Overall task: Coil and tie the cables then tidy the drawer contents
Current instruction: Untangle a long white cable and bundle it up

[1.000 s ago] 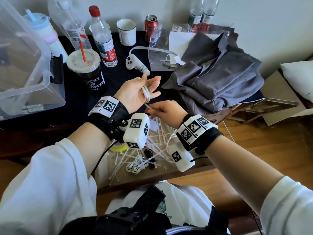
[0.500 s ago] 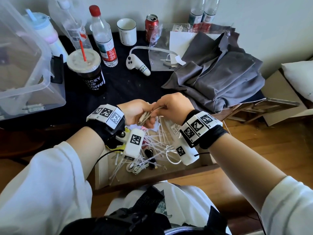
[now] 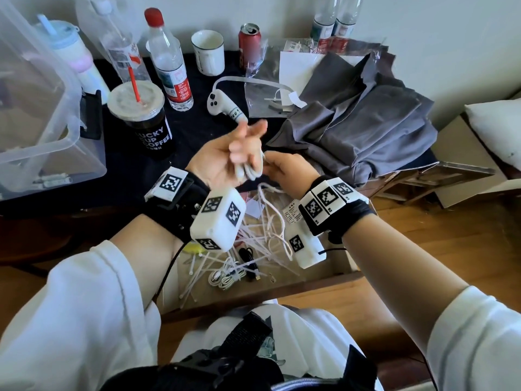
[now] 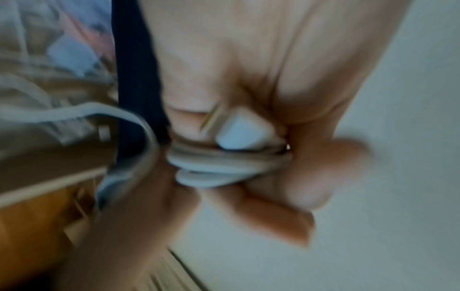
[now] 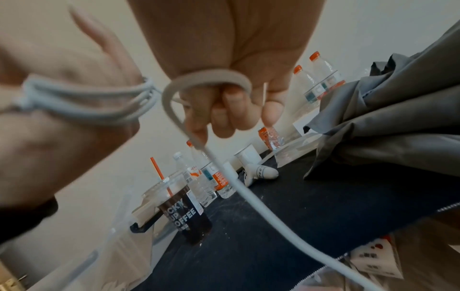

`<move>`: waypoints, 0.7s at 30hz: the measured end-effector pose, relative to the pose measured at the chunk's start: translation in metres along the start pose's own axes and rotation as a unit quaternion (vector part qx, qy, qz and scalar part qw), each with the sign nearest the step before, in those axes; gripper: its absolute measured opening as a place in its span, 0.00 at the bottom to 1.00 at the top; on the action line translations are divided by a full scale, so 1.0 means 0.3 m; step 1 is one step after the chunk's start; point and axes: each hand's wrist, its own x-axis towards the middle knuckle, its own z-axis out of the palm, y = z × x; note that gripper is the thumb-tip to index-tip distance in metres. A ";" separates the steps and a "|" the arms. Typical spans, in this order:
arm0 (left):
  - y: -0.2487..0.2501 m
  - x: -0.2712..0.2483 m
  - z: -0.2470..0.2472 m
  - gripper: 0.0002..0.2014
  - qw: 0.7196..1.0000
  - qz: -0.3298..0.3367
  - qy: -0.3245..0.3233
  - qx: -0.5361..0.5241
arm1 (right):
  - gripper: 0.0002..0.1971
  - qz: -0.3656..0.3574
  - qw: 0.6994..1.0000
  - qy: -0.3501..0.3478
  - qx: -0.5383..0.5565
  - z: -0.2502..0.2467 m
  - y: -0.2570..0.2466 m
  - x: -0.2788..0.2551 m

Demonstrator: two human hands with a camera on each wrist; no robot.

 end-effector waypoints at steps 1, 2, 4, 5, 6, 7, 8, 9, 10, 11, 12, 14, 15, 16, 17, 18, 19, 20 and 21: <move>0.000 0.004 0.014 0.18 0.999 0.026 0.032 0.020 | 0.02 0.005 1.000 -0.024 -0.002 0.005 0.000 -0.010; 0.007 0.013 0.022 0.18 0.995 0.064 0.065 0.040 | 0.03 0.006 0.999 -0.043 -0.003 0.011 -0.001 -0.023; 0.038 0.028 0.025 0.16 0.975 0.163 0.144 0.042 | 0.04 -0.005 0.998 -0.064 -0.009 0.021 -0.002 -0.050; 0.044 0.029 0.024 0.14 0.965 0.198 0.164 0.044 | 0.04 -0.012 0.998 -0.068 -0.009 0.024 -0.006 -0.060; 0.044 0.033 0.022 0.13 0.956 0.210 0.186 0.082 | 0.04 -0.018 0.998 -0.066 -0.004 0.023 -0.013 -0.066; 0.042 0.038 0.013 0.12 0.949 0.199 0.203 0.136 | 0.04 -0.023 0.998 -0.062 0.003 0.020 -0.020 -0.068; 0.037 0.039 -0.003 0.11 0.940 0.182 0.221 0.185 | 0.05 -0.026 0.998 -0.057 0.011 0.014 -0.030 -0.068; 0.033 0.036 -0.020 0.11 0.932 0.164 0.234 0.223 | 0.06 -0.028 0.998 -0.056 0.019 0.007 -0.038 -0.066; 0.028 0.033 -0.027 0.13 0.923 0.147 0.250 0.251 | 0.05 -0.027 0.998 -0.056 0.030 0.000 -0.047 -0.065; 0.023 0.031 -0.037 0.18 0.915 0.132 0.267 0.270 | 0.04 -0.025 0.997 -0.056 0.042 -0.006 -0.053 -0.064; 0.016 0.031 -0.040 0.23 0.911 0.120 0.277 0.281 | 0.04 -0.025 0.997 -0.053 0.049 -0.010 -0.056 -0.064; -0.003 0.038 -0.056 0.28 0.909 0.100 0.293 0.277 | 0.07 -0.035 0.998 -0.031 0.053 -0.018 -0.055 -0.062; -0.011 0.041 -0.061 0.27 0.906 0.092 0.309 0.274 | 0.09 -0.042 0.997 -0.020 0.059 -0.023 -0.054 -0.060; -0.014 0.040 -0.064 0.23 0.901 0.077 0.324 0.279 | 0.10 -0.048 0.996 -0.012 0.069 -0.027 -0.050 -0.056; -0.016 0.036 -0.060 0.19 0.897 0.052 0.328 0.293 | 0.08 -0.051 0.996 -0.004 0.076 -0.032 -0.046 -0.052; -0.020 0.029 -0.049 0.14 0.896 0.021 0.318 0.311 | 0.06 -0.052 0.996 0.002 0.077 -0.036 -0.044 -0.048; -0.028 0.024 -0.043 0.13 0.895 -0.011 0.302 0.328 | 0.05 -0.054 0.996 0.008 0.076 -0.039 -0.042 -0.044; -0.035 0.018 -0.038 0.13 0.892 -0.040 0.289 0.344 | 0.05 -0.059 0.995 0.014 0.076 -0.041 -0.043 -0.040; -0.040 0.013 -0.038 0.14 0.886 -0.059 0.287 0.359 | 0.04 -0.062 0.995 0.020 0.078 -0.043 -0.044 -0.035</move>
